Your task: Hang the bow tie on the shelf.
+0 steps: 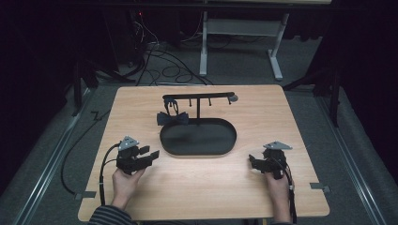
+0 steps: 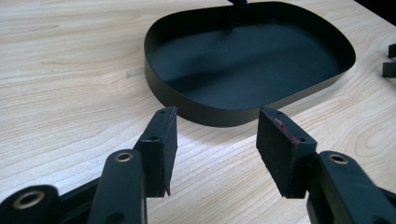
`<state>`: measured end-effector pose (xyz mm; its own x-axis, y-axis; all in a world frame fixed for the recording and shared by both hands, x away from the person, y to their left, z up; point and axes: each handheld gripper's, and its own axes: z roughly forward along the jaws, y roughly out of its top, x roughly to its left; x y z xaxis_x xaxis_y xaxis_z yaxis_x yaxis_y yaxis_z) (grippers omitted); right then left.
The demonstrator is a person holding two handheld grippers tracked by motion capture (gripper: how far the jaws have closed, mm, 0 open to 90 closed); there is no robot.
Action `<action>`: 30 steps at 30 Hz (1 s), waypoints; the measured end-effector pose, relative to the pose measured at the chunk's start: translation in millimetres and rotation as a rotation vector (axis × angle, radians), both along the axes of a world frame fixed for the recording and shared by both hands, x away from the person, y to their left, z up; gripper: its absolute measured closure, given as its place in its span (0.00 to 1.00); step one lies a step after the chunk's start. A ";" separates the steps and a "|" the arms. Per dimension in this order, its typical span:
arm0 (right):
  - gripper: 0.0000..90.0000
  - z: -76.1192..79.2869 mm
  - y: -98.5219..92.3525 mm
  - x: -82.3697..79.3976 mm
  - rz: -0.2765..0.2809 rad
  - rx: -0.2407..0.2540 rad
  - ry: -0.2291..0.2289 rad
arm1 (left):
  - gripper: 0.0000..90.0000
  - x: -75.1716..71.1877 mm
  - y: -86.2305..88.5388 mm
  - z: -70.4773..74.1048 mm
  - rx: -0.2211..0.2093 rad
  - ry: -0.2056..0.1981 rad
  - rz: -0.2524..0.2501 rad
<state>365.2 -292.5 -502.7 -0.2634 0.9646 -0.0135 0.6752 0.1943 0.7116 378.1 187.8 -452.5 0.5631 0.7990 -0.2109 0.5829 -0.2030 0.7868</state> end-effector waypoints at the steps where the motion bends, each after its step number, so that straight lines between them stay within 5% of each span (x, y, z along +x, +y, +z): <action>1: 0.23 0.0 0.0 0.0 0.000 0.000 0.000 | 0.54 0.7 -0.7 -0.9 0.002 -0.002 -0.001; 30: 0.23 0.0 0.0 0.0 0.000 0.000 0.000 | 0.53 13.2 -11.9 -16.0 0.008 0.037 -0.002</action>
<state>365.2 -292.5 -502.7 -0.2633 0.9646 -0.0134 0.6753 0.1942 0.7116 391.2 176.0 -468.5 0.5564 0.7998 -0.2252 0.6110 -0.2102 0.7632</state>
